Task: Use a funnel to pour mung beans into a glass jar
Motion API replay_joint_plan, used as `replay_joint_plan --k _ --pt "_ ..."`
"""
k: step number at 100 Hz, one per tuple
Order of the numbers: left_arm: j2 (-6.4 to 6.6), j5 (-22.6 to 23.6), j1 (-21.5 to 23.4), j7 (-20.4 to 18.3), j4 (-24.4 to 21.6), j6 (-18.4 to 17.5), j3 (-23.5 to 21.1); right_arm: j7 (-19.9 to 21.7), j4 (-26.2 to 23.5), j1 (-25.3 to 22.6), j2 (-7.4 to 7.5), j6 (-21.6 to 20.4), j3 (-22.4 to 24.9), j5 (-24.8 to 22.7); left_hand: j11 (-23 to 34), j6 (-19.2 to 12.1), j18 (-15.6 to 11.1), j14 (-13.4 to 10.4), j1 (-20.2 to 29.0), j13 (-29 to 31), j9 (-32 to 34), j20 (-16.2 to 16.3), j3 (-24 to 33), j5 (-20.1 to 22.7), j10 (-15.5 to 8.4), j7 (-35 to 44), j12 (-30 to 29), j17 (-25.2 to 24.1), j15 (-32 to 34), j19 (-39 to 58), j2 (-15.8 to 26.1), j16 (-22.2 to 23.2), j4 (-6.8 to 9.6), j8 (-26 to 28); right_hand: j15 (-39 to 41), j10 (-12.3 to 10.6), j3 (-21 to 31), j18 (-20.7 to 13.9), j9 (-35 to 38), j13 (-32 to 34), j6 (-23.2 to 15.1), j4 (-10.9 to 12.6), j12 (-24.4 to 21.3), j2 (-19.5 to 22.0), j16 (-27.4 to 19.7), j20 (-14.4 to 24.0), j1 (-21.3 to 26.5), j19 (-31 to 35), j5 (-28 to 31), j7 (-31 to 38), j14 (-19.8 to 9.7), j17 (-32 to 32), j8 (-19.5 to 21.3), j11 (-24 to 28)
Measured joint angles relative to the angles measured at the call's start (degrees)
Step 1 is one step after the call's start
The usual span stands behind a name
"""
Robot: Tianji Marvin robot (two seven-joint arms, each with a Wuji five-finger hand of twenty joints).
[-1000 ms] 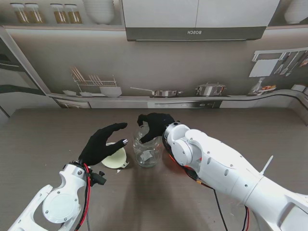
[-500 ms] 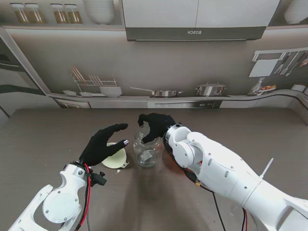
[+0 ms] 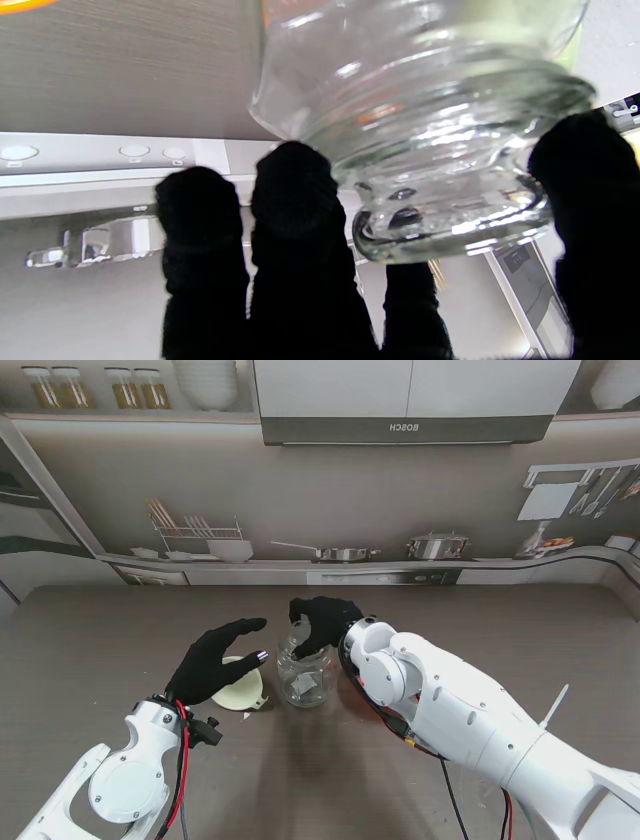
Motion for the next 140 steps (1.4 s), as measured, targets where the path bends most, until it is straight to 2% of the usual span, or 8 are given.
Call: replay_joint_plan --k 7,8,9,10,22,59,101,140 --pt "0.00 -0.06 0.00 0.00 -0.03 0.04 0.00 -0.22 0.29 0.01 -0.07 -0.42 0.01 0.04 0.00 0.00 0.00 0.01 0.00 0.00 0.00 0.01 -0.02 0.00 0.01 0.00 0.00 0.00 0.00 0.00 0.00 0.00 0.00 0.00 1.85 0.75 -0.23 0.01 1.58 0.12 1.67 -0.57 1.58 0.45 1.26 0.00 -0.03 0.00 0.03 1.35 -0.85 0.29 -0.12 1.10" --pt "0.00 -0.07 0.00 -0.01 -0.03 0.04 0.00 -0.26 0.35 0.01 -0.08 -0.49 0.01 0.07 0.00 0.00 0.00 0.01 0.00 0.00 0.00 0.01 -0.02 0.00 0.01 0.00 0.00 0.00 0.00 0.00 0.00 0.00 0.00 0.00 2.22 0.09 -0.33 0.01 3.13 0.12 1.96 -0.57 1.90 0.64 1.28 0.00 -0.03 0.00 0.03 1.44 -0.89 0.30 -0.13 2.80" --pt "0.00 -0.08 0.00 -0.01 -0.03 0.04 0.00 -0.29 0.39 0.01 -0.09 -0.54 0.02 0.11 0.00 0.00 0.00 0.01 0.00 0.00 0.00 0.01 -0.02 0.00 0.01 0.00 0.00 0.00 0.00 0.00 0.00 0.00 0.00 0.00 3.12 -2.79 -0.33 0.01 6.09 0.20 2.58 -0.57 1.99 1.19 1.38 0.00 -0.03 0.00 0.03 1.50 -0.90 0.36 -0.13 4.25" --pt "0.00 -0.08 0.00 -0.01 -0.03 0.04 0.00 -0.29 0.43 0.01 -0.10 -0.61 0.02 0.17 0.00 0.00 0.00 0.01 0.00 0.00 0.00 0.01 -0.02 0.00 0.01 0.00 0.00 0.00 0.00 0.00 0.00 0.00 0.00 0.00 3.85 -3.63 -0.29 0.01 7.67 0.51 3.27 -0.57 2.10 1.60 1.55 0.00 0.01 0.00 -0.01 1.50 -0.98 0.55 -0.13 4.78" --pt "0.01 -0.09 0.00 -0.08 -0.04 0.04 0.00 -0.69 0.89 -0.18 -0.29 -1.17 0.25 1.06 0.00 0.01 0.01 0.01 0.00 0.09 0.00 0.01 -0.14 0.00 0.01 0.00 0.00 0.00 0.00 0.00 0.00 0.00 0.00 0.00 6.61 -3.60 -0.29 0.01 7.87 0.83 4.01 -0.57 2.34 1.80 3.60 -0.01 0.01 0.29 -0.01 2.05 -1.16 2.00 -0.14 6.42" --pt "0.01 -0.09 0.02 -0.07 -0.04 0.02 -0.05 -1.37 0.48 -1.59 -0.52 -1.20 1.96 1.69 0.00 0.01 0.01 0.03 0.00 0.46 0.00 0.02 -0.37 0.00 0.03 0.00 0.00 0.01 0.24 0.00 0.01 0.00 0.00 0.01 8.04 -3.62 -0.59 -0.28 8.57 0.82 4.62 -0.57 2.38 1.61 4.27 -0.59 0.43 0.59 0.66 2.08 -1.22 3.20 -1.76 6.26" --pt "0.01 -0.07 0.03 0.01 -0.04 -0.04 -0.09 -0.20 -1.73 -3.10 -0.26 0.72 4.18 3.38 0.00 0.01 0.04 0.04 0.00 0.46 0.00 0.02 -0.37 0.00 0.03 0.00 0.00 0.01 0.24 0.00 0.01 0.00 0.00 0.01 8.05 -3.10 -0.62 -0.29 11.27 0.82 5.63 -0.57 2.09 1.61 4.29 -0.59 1.19 0.60 0.75 2.08 -2.04 3.49 -2.23 0.55" --pt "0.01 -0.07 0.02 -0.03 -0.04 -0.01 -0.08 -0.05 -2.20 -3.72 -0.23 1.31 5.30 5.37 0.00 0.02 0.08 0.05 0.00 0.46 0.00 0.03 -0.37 0.00 0.03 0.00 0.00 0.02 0.24 0.00 0.01 0.00 0.00 0.01 8.05 -2.82 -0.61 -0.29 12.08 0.82 5.89 -0.57 1.29 1.61 4.30 -0.60 1.42 0.62 0.77 2.08 -2.55 3.79 -2.24 -0.85"
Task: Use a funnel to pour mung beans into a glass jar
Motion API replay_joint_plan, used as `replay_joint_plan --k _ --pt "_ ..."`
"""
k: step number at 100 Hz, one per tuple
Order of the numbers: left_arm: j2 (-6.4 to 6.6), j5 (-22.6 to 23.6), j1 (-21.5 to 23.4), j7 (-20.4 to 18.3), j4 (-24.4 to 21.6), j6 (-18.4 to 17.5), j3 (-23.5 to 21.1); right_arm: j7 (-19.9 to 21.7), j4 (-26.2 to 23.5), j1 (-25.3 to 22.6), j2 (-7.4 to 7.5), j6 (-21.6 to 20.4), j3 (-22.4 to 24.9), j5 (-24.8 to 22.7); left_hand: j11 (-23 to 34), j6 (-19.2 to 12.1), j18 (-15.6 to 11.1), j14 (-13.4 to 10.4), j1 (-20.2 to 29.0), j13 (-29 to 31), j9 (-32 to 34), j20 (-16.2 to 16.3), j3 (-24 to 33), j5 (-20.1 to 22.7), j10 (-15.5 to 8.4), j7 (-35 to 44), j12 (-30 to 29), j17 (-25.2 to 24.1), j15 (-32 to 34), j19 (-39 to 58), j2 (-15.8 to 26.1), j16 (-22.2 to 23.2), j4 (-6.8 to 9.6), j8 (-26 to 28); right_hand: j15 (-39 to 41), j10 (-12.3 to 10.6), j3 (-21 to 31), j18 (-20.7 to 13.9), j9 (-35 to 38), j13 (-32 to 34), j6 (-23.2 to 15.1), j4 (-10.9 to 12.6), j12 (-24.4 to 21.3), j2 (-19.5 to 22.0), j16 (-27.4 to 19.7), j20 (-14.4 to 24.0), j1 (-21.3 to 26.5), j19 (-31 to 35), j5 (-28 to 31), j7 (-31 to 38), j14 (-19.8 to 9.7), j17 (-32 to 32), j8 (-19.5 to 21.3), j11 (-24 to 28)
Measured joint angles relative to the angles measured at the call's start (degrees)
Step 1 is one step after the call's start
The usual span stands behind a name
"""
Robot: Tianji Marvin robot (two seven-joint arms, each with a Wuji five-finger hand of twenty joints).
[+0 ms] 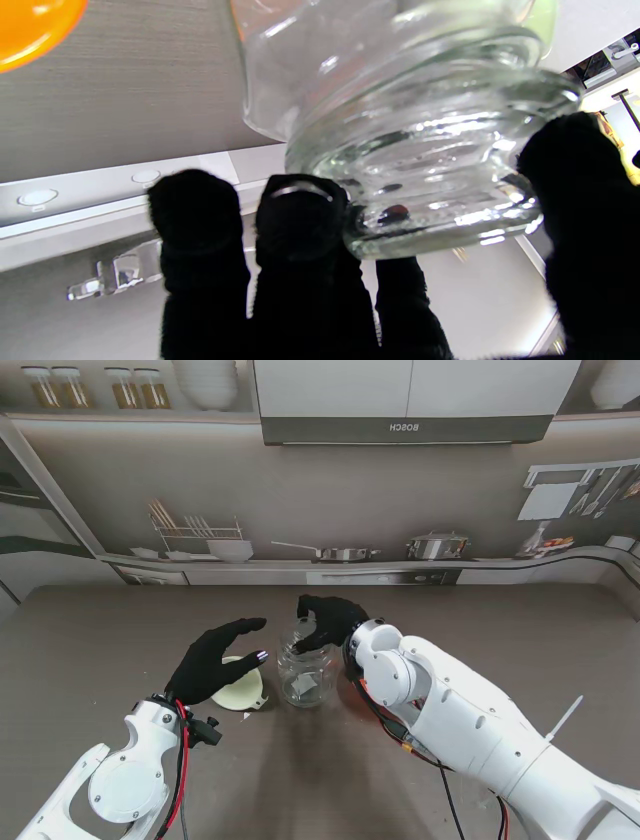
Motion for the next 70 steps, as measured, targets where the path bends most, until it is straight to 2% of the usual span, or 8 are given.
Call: replay_joint_plan --k 70 --pt "0.01 -0.06 -0.08 -0.05 0.06 0.00 0.07 -1.01 -2.00 -1.95 -0.37 1.82 3.31 3.51 0.00 0.00 0.02 0.02 0.00 0.00 0.00 0.01 -0.01 0.00 0.00 0.00 0.01 0.00 0.00 0.00 0.00 0.00 0.00 0.00 0.62 0.39 -0.02 0.00 0.74 0.00 0.36 0.00 -0.43 0.00 0.01 0.00 0.02 0.00 0.50 0.00 -0.03 0.00 -0.06 -0.48"
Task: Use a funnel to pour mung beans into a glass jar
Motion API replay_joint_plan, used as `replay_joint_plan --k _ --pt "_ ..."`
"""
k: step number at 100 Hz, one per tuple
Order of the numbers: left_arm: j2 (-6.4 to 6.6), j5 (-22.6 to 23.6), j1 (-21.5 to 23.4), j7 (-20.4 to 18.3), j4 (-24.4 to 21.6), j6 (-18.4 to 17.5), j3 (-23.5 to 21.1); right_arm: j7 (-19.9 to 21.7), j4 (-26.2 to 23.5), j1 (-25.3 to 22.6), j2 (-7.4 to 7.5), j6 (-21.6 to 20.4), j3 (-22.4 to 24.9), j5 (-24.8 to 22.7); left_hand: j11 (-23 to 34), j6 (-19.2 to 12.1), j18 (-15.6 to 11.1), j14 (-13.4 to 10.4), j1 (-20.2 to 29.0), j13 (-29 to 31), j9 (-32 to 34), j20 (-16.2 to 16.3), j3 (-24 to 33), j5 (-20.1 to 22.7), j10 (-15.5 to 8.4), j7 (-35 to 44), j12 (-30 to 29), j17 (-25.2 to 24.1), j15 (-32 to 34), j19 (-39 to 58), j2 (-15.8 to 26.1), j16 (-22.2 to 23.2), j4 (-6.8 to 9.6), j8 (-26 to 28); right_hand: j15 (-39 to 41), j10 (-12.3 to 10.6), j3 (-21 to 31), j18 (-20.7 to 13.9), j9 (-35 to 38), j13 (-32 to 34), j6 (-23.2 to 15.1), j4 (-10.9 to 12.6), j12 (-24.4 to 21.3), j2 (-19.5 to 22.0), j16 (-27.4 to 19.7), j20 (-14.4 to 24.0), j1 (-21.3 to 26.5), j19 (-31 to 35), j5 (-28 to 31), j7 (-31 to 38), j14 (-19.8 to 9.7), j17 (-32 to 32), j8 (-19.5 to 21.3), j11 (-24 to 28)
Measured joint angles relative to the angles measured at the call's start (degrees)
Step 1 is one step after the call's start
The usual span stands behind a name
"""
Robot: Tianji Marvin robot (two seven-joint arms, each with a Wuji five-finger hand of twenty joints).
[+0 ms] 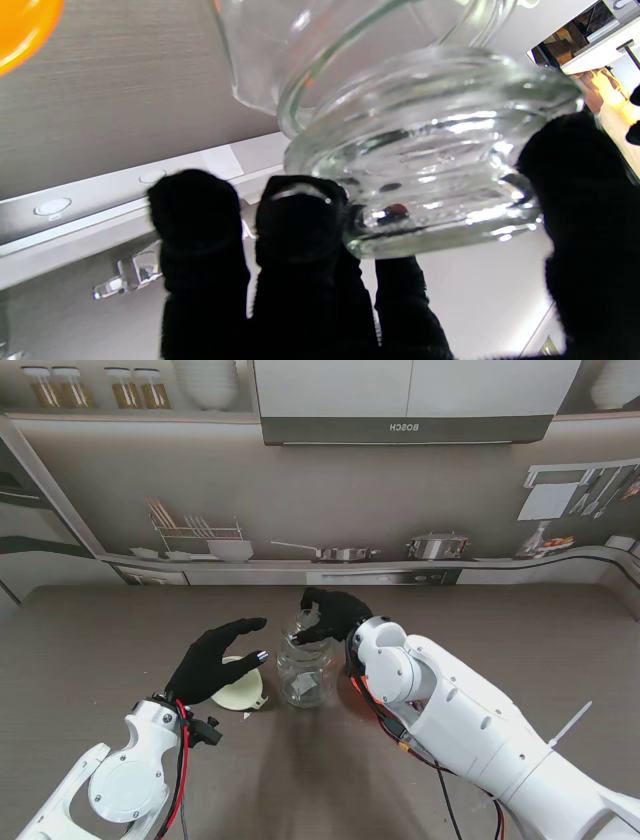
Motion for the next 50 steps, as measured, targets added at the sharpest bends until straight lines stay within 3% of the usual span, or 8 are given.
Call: replay_joint_plan --k 25,50 --pt "0.00 -0.08 -0.05 -0.02 0.04 0.04 0.08 0.79 -3.53 -2.65 0.52 0.88 4.43 -0.76 0.00 0.00 0.01 0.00 0.00 0.00 0.00 0.00 0.00 0.00 0.00 0.00 0.00 0.00 0.00 0.00 0.00 0.00 0.00 0.00 0.08 0.01 0.00 0.00 0.02 0.00 0.03 0.00 0.00 0.00 0.00 0.00 0.00 0.00 0.02 0.00 0.00 0.01 0.00 -0.01" --pt "0.02 -0.24 -0.29 -0.21 0.12 0.08 0.36 4.05 -8.82 -7.70 2.73 1.01 12.34 -4.82 0.00 0.00 0.01 0.00 0.00 0.00 0.00 0.00 0.00 0.00 0.00 0.00 0.00 0.00 0.00 0.00 0.00 0.00 0.00 0.00 0.47 0.05 0.00 0.00 0.03 0.00 0.04 0.00 -0.01 0.00 0.01 0.00 0.00 0.00 0.04 0.00 0.00 0.02 0.00 -0.01"
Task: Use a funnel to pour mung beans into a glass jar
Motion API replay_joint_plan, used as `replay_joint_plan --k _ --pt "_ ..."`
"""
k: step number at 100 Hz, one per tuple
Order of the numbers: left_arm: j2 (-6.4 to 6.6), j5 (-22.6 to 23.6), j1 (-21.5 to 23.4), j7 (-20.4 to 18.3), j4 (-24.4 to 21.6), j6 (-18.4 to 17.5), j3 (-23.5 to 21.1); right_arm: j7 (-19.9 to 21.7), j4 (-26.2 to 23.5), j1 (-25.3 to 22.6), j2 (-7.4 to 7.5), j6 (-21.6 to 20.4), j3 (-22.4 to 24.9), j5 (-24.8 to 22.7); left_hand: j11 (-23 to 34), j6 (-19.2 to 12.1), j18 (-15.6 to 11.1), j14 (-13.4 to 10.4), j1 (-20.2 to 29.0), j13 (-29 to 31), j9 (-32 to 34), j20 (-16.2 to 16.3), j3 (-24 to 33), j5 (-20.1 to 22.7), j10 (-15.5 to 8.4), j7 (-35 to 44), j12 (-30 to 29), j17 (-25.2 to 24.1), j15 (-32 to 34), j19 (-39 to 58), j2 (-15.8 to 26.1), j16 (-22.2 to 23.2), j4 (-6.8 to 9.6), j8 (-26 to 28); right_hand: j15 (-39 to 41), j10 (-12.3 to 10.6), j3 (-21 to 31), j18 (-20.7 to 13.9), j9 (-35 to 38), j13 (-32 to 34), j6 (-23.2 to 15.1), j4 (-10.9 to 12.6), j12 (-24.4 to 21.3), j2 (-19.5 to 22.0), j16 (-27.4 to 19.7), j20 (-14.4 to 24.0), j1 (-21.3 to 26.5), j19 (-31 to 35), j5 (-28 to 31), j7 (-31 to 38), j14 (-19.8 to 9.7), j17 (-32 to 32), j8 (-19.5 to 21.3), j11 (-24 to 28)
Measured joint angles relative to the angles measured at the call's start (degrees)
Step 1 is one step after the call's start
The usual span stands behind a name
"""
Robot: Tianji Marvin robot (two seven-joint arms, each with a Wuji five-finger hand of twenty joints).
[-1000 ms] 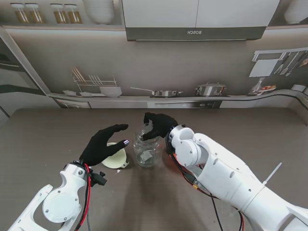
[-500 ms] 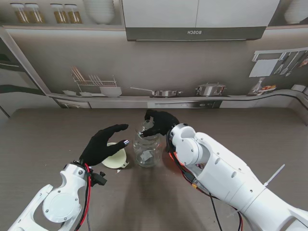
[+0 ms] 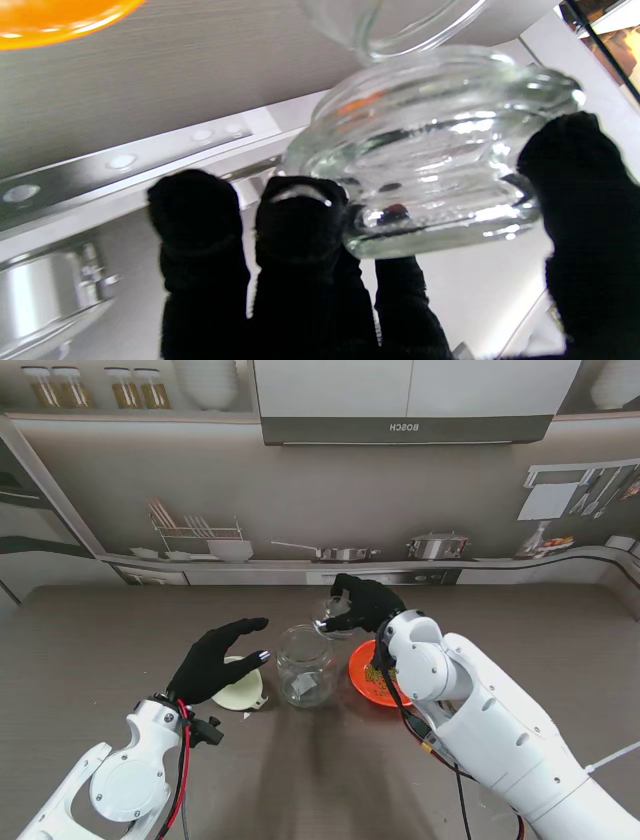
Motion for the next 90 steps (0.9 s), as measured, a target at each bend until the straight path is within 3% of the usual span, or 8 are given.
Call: replay_joint_plan --k 15,42,90 --pt "0.01 -0.12 -0.22 -0.11 0.16 0.07 0.20 3.16 -3.78 -4.55 1.66 -0.31 6.73 -4.57 0.00 0.00 0.00 0.00 0.00 0.00 0.00 0.00 0.00 0.00 0.00 0.00 0.00 0.00 0.00 0.00 0.00 0.00 0.00 0.00 0.10 0.03 0.00 0.00 0.01 0.00 0.01 0.00 0.00 0.00 0.00 0.00 0.00 0.00 0.00 0.00 0.00 0.01 0.00 0.00" --pt "0.02 -0.17 -0.57 -0.33 0.45 0.15 0.49 6.67 -6.97 -11.07 3.97 -1.42 15.82 -7.70 0.00 0.00 0.01 0.00 0.00 0.00 0.00 0.01 0.00 0.00 0.00 0.00 0.00 0.00 0.00 0.00 0.00 0.00 0.00 0.00 0.24 0.07 0.00 0.00 0.06 0.00 0.01 0.00 0.00 0.00 0.09 0.00 0.00 0.00 0.02 0.00 0.00 0.01 0.00 0.00" --pt "0.05 -0.34 -0.91 -0.57 0.78 0.54 0.92 8.93 -9.38 -18.37 5.45 -1.61 25.16 -10.02 0.00 0.00 0.01 0.00 0.00 0.00 0.00 0.01 -0.01 0.00 0.00 0.00 0.00 0.00 0.01 0.00 0.01 0.00 0.00 0.00 0.70 0.24 0.00 0.00 0.49 0.00 0.03 -0.01 -0.15 0.00 0.10 0.00 0.00 0.01 0.09 0.00 0.00 0.01 0.00 -0.21"
